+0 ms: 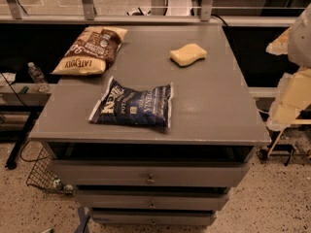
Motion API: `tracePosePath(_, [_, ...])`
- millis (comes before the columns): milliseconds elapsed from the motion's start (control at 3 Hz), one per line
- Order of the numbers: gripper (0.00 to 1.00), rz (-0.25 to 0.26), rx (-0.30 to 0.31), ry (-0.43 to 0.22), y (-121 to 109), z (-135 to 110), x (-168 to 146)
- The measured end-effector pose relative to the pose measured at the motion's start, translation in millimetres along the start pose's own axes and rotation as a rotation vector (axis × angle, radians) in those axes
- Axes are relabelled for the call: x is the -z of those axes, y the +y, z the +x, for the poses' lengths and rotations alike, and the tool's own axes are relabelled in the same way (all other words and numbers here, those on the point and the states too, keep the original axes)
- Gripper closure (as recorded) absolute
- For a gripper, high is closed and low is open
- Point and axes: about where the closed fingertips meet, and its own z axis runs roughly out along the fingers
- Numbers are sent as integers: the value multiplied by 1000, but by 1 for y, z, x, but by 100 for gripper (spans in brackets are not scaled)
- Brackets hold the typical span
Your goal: Move sponge near blue chip bag
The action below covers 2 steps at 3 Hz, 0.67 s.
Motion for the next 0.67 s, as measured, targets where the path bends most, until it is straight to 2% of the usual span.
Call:
tracePosePath(333, [0, 0, 0, 0, 0, 0, 0])
tracePosePath(667, [0, 42, -27, -47, -14, -4, 2])
